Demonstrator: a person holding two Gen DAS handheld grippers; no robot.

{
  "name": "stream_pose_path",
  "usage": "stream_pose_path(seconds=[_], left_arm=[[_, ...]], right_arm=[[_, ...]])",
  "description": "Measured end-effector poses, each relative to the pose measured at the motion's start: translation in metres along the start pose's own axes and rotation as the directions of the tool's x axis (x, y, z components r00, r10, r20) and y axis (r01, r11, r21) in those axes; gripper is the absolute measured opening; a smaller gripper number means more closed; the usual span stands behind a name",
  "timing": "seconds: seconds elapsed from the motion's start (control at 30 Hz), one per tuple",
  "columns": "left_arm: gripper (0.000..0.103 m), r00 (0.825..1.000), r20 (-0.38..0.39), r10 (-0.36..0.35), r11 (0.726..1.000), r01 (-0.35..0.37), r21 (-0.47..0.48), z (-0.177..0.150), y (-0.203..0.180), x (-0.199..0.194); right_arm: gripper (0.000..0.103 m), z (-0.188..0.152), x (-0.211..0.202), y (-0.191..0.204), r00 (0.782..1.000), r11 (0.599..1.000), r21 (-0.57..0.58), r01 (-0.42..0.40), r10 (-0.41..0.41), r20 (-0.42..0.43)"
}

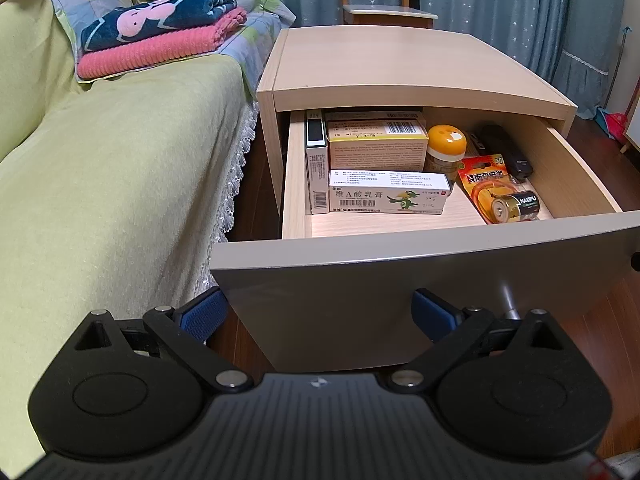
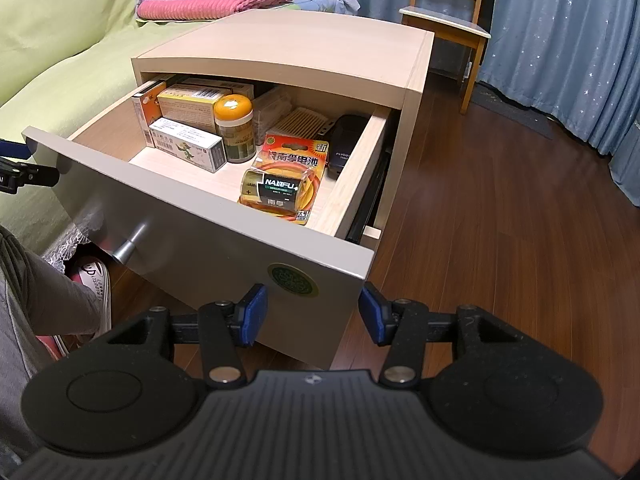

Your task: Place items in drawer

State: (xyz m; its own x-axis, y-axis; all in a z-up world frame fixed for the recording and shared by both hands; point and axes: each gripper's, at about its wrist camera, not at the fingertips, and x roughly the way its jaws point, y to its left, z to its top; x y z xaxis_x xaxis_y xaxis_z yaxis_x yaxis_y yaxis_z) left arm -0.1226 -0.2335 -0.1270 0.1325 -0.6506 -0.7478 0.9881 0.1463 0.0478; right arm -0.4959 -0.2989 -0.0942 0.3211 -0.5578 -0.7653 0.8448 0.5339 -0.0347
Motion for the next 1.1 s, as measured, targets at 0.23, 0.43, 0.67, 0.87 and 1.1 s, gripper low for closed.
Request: stream_pose_path(seconds=[0.23,0.43,0.67,0.87,1.1], left_arm=[[0.099,1.0,0.003,0.004,1.0,-0.004,-0.002,-0.0011,-0.0002,-0.0003],[0.099,1.0,0.006,0.005,1.0,-0.005,-0.004,-0.0022,-0.0002,-0.0003],[0.098,1.0,0.011,0.004,1.0,-0.004,-0.012,-0.0023,0.0007,-0.0012],[0.098,1.0,0.012,0.006,1.0,-0.006,-0.014,-0.0023,0.0007,-0.0004],[0.098,1.0,0.014,0.006,1.0,-0.006,-0.017,-0.0028,0.0009,-0.0002]], right_arm=[[0.046,-0.0002,0.0008,0.0009,1.0,1.0,0.002,0.002,-0.002,0.004],[0.046,-0.0005,0.0013,0.0012,1.0,1.0,0.004,0.004,-0.004,0.007],[0.046,-0.0011,0.0016,0.0012,1.0,1.0,0.007,0.007,-0.007,0.011],[0.046,-0.0017,0.0019,0.0013,1.0,1.0,0.01,0.01,-0.01,0.015],[0.046,-0.0018,0.0024,0.001,1.0,1.0,0.017,0.013,-0.013,0.018]])
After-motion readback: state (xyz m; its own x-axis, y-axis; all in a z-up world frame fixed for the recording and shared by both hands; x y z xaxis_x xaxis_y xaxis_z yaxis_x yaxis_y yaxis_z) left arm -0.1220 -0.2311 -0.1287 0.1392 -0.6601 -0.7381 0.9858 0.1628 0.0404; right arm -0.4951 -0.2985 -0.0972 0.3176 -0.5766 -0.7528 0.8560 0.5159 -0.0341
